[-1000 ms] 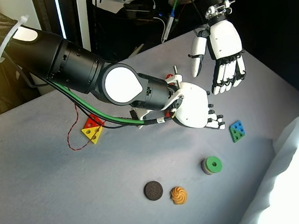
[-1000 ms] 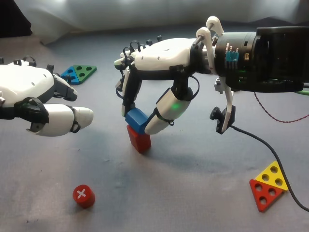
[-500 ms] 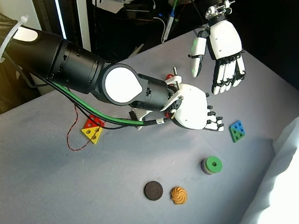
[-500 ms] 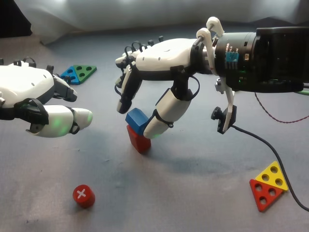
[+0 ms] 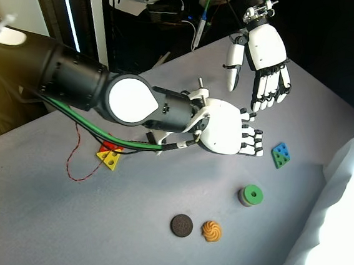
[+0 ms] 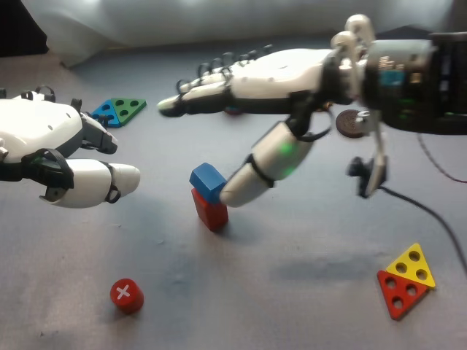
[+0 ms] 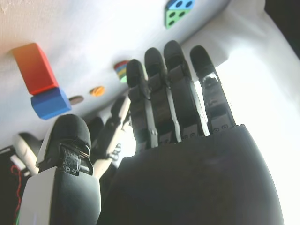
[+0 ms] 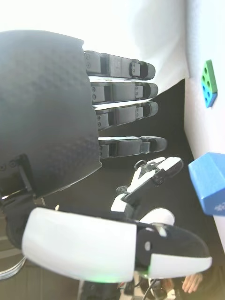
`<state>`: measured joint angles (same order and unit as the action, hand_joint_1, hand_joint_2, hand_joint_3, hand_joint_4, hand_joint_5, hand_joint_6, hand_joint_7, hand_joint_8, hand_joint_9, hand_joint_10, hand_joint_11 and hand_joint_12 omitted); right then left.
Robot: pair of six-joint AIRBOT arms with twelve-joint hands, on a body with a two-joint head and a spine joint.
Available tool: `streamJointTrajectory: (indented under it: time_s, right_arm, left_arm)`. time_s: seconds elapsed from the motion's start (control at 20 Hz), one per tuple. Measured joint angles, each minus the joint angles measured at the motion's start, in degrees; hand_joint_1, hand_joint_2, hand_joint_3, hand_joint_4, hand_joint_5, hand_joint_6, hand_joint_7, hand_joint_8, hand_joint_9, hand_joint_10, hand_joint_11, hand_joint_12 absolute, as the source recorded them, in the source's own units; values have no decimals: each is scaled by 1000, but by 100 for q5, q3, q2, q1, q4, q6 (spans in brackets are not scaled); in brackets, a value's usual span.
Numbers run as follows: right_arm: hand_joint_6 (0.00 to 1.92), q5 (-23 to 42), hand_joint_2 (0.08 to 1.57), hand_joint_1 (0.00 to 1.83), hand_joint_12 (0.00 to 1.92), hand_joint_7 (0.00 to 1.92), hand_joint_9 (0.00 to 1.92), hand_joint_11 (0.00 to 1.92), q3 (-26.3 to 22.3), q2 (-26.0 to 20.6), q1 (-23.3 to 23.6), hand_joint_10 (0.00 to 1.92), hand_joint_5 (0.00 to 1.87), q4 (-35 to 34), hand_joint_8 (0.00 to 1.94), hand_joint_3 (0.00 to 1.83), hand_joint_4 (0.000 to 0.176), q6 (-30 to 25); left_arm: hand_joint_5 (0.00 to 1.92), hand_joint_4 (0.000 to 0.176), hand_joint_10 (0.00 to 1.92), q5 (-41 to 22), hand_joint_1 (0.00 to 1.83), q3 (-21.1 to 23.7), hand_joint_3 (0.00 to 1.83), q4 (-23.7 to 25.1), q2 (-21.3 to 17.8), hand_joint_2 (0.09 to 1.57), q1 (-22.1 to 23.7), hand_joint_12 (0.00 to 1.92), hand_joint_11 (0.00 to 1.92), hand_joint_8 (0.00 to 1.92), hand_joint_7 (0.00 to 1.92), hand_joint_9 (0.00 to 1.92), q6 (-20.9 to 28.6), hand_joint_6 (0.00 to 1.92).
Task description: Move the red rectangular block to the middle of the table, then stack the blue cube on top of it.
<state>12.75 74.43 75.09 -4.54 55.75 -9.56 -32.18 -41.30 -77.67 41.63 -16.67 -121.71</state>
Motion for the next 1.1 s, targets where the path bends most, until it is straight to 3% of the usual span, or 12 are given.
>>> streamJointTrajectory:
  time_s: [0.35,0.45,0.5,0.6,0.7,0.8,0.9,1.1]
  right_arm:
    - [13,-13,872,611,15,20,9,27,-1209,-1814,-435,3,45,13,6,23,0,343]
    - [16,17,869,608,23,34,26,38,-1519,-2225,-472,9,59,-28,10,18,0,774]
    - [14,15,871,624,24,36,26,33,-1749,-2422,-507,9,59,-15,9,16,0,1274]
    - [18,496,876,645,25,50,31,25,-2026,-2741,-675,9,75,26,12,16,0,1840]
    - [19,1469,869,629,28,61,36,16,-2197,-3112,-734,10,90,214,12,10,0,1869]
    - [18,1853,871,631,27,63,35,2,-2221,-3215,-713,8,97,413,10,9,0,1672]
    - [14,1932,871,645,32,61,28,0,-2221,-3276,-717,3,98,938,6,7,0,1333]
    - [11,1611,925,614,0,77,18,0,-2275,-3359,-710,5,104,887,9,26,0,1209]
  left_arm:
    - [437,0,0,-238,118,111,0,-210,0,1297,-4,621,0,0,407,331,-9,0]
    - [423,0,1,-275,105,138,0,-216,0,1297,-4,625,0,0,401,333,-9,0]
    - [422,0,5,-289,83,140,2,-234,0,1303,-7,641,0,3,411,346,-9,0]
    - [426,0,4,-330,80,140,1,-225,0,1303,-7,647,0,3,413,347,-11,1]
    - [431,0,3,-334,78,151,1,-219,0,1303,-42,600,0,2,414,335,-11,3]
    - [436,0,3,-323,79,151,1,-214,0,1303,-42,625,0,2,421,344,-13,2]
    - [435,0,0,-326,85,151,1,-208,0,1305,-39,639,0,0,417,341,-15,0]
    - [440,0,3,-332,94,164,0,-205,0,1290,-35,613,0,2,429,356,-13,0]
